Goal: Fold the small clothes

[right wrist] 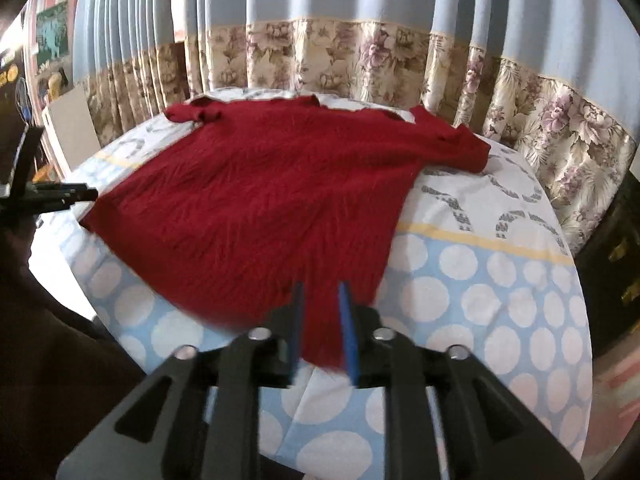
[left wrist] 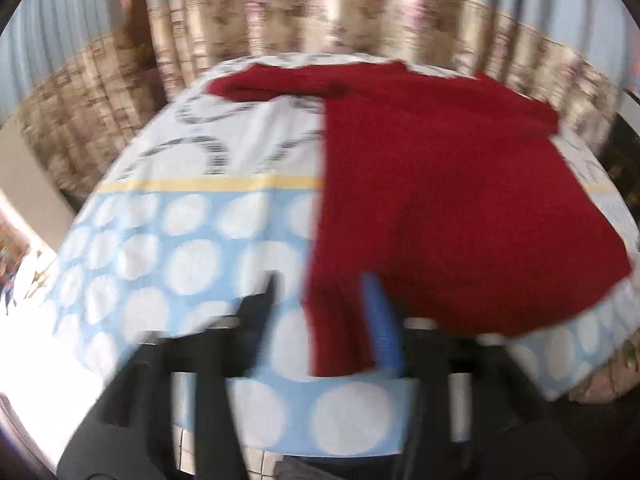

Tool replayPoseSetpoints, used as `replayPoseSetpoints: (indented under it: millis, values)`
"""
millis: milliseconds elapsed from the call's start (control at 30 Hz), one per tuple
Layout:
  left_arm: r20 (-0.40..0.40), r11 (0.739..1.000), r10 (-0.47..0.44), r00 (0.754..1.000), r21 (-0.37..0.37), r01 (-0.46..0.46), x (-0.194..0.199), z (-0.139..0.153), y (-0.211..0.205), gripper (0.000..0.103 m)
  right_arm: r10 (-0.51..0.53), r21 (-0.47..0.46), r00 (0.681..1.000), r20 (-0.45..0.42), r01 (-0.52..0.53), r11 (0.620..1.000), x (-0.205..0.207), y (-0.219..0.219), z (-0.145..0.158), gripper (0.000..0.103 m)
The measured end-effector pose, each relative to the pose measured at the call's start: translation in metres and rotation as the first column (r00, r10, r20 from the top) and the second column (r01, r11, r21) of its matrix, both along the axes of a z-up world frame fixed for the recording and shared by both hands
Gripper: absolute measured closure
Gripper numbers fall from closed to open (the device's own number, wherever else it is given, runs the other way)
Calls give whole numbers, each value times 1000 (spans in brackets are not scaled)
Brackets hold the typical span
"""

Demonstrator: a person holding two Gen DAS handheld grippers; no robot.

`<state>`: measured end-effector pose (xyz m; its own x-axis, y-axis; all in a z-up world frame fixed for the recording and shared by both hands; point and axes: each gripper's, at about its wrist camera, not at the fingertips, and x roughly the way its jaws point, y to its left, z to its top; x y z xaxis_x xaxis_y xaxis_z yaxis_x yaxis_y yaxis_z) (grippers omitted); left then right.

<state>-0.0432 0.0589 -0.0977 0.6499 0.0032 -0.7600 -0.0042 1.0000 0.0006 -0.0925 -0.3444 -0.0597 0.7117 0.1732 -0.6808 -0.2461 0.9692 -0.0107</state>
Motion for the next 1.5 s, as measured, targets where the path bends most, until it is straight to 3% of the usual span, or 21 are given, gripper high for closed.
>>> replayPoseSetpoints:
  millis: [33, 67, 100, 233, 333, 433, 533, 633, 767, 933, 1033, 1167, 1333, 1500]
  values:
    - [34, 1000, 17, 999, -20, -17, -1, 8, 7, 23, -21, 37, 999, 36, 19, 999, 1, -9, 10, 61]
    - [66, 999, 34, 997, -21, -33, 0, 17, 12, 19, -30, 57, 998, 52, 27, 998, 3, -14, 16, 48]
    - [84, 999, 41, 996, -10, -40, 4, 23, 14, 18, -53, 81, 995, 81, 46, 996, 7, -24, 25, 44]
    - [151, 999, 38, 988, 17, -41, 33, 41, 15, 12, -183, 97, 970, 162, 169, 981, 46, -54, 44, 40]
    - [150, 997, 60, 987, -49, -53, 71, 47, 19, 10, -242, 175, 956, 166, 213, 961, 84, -67, 51, 38]
    - [148, 995, 77, 986, -80, -65, 105, 44, 24, 10, -231, 210, 958, 173, 193, 959, 115, -59, 54, 35]
    - [142, 988, 113, 983, -118, -97, 134, 37, 38, 9, -199, 236, 961, 193, 151, 960, 145, -36, 54, 32]
    - [130, 983, 132, 983, -143, -113, 168, 29, 56, 8, -255, 263, 949, 185, 202, 943, 174, -7, 46, 28]
    - [153, 985, 158, 975, -89, -146, 213, 26, 94, 6, -313, 298, 938, 148, 260, 919, 206, 35, 38, 26]
    - [160, 980, 200, 967, -28, -198, 247, 26, 138, 4, -217, 312, 971, 102, 176, 934, 254, 114, 29, 25]
    - [174, 974, 227, 958, -19, -227, 259, 29, 156, 4, -146, 306, 987, 74, 117, 945, 282, 164, 20, 25]
    - [177, 962, 273, 946, -73, -264, 262, 27, 177, 4, -66, 287, 997, 43, 51, 957, 312, 225, 1, 25]
    - [158, 952, 303, 940, -86, -292, 248, 15, 196, 4, -40, 302, 998, -40, 50, 952, 340, 263, -24, 32]
    - [144, 964, 265, 953, -72, -257, 236, 7, 215, 4, -10, 283, 996, -87, 34, 959, 352, 291, -45, 34]
